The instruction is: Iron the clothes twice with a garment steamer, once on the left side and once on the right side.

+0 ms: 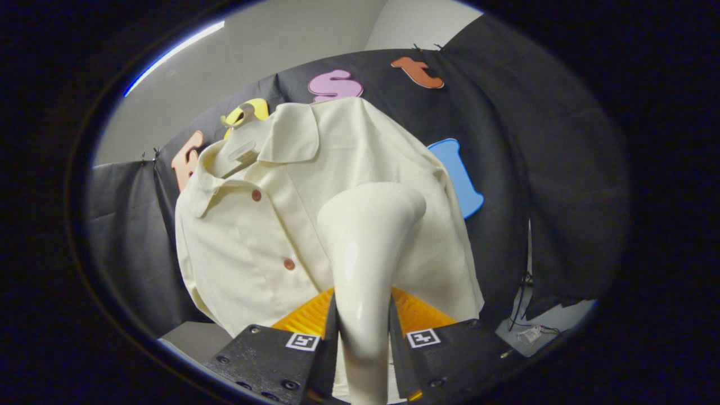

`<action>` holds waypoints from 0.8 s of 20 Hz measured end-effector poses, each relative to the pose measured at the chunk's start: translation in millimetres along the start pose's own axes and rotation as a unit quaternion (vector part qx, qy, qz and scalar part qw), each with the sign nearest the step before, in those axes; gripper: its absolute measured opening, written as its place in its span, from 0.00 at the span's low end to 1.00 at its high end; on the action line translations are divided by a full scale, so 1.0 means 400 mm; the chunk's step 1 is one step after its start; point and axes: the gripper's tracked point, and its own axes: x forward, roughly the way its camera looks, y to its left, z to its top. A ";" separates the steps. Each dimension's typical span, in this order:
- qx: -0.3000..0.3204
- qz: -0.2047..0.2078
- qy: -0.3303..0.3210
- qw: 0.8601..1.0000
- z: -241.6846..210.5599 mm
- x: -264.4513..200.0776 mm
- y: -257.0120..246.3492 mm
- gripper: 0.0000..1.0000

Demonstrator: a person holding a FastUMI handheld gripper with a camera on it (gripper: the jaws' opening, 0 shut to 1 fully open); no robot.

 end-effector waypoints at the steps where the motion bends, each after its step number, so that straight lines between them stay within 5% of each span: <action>1: 0.004 0.003 0.006 1.000 -0.021 0.000 -0.010 0.42; 16: 0.031 0.021 0.074 0.997 -0.309 -0.044 -0.136 0.42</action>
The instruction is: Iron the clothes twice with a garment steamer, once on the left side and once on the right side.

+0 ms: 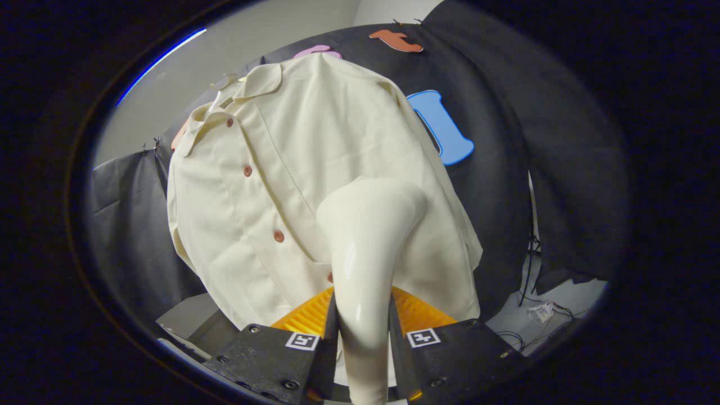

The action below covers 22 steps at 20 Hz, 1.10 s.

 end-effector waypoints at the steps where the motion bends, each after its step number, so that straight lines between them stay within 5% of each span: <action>1: 0.004 0.000 0.006 1.000 -0.026 -0.001 -0.016 0.42; 22: 0.054 -0.050 0.072 0.995 -0.433 -0.073 -0.245 0.40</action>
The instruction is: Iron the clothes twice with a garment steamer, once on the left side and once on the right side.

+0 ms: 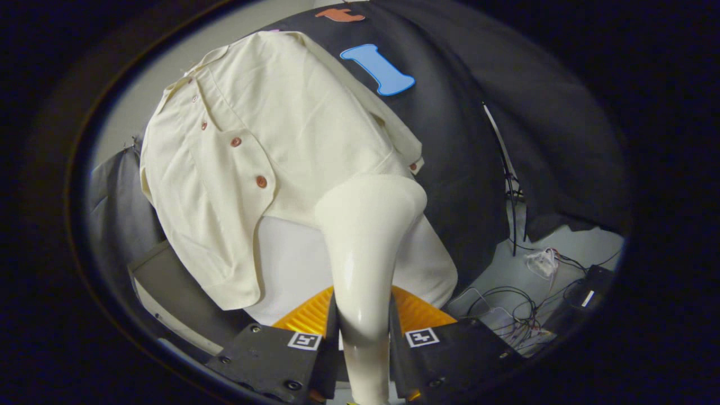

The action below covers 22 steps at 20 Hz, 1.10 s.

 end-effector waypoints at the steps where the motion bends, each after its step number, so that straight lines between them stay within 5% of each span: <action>1: 0.001 -0.001 0.002 1.000 -0.007 -0.005 -0.001 0.40; 8: 0.006 0.005 -0.030 1.000 0.008 -0.120 0.071 0.40; 14: -0.013 -0.014 -0.130 0.991 0.069 -0.271 0.208 0.40; 22: -0.056 0.039 -0.225 0.972 0.056 -0.445 0.477 0.40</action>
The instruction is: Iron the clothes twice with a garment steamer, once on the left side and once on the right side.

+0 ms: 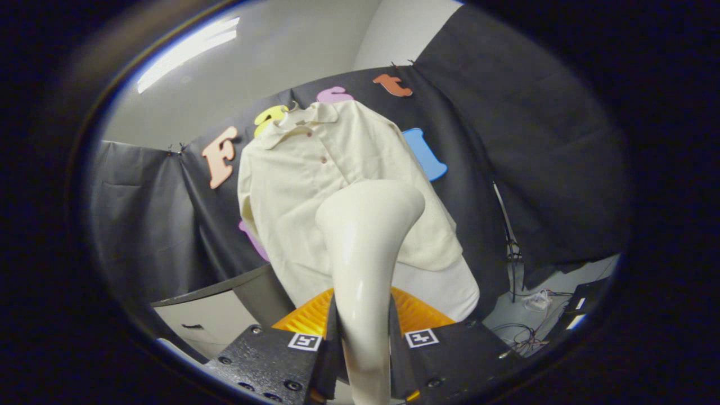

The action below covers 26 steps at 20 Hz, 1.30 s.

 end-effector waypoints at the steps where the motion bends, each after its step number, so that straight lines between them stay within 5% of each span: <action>1: -0.008 0.008 0.000 1.000 -0.006 -0.013 0.039 0.39; 12: -0.150 0.069 0.008 0.986 0.009 -0.133 0.386 0.39; 26: -0.169 0.094 -0.016 0.981 0.168 -0.294 0.713 0.39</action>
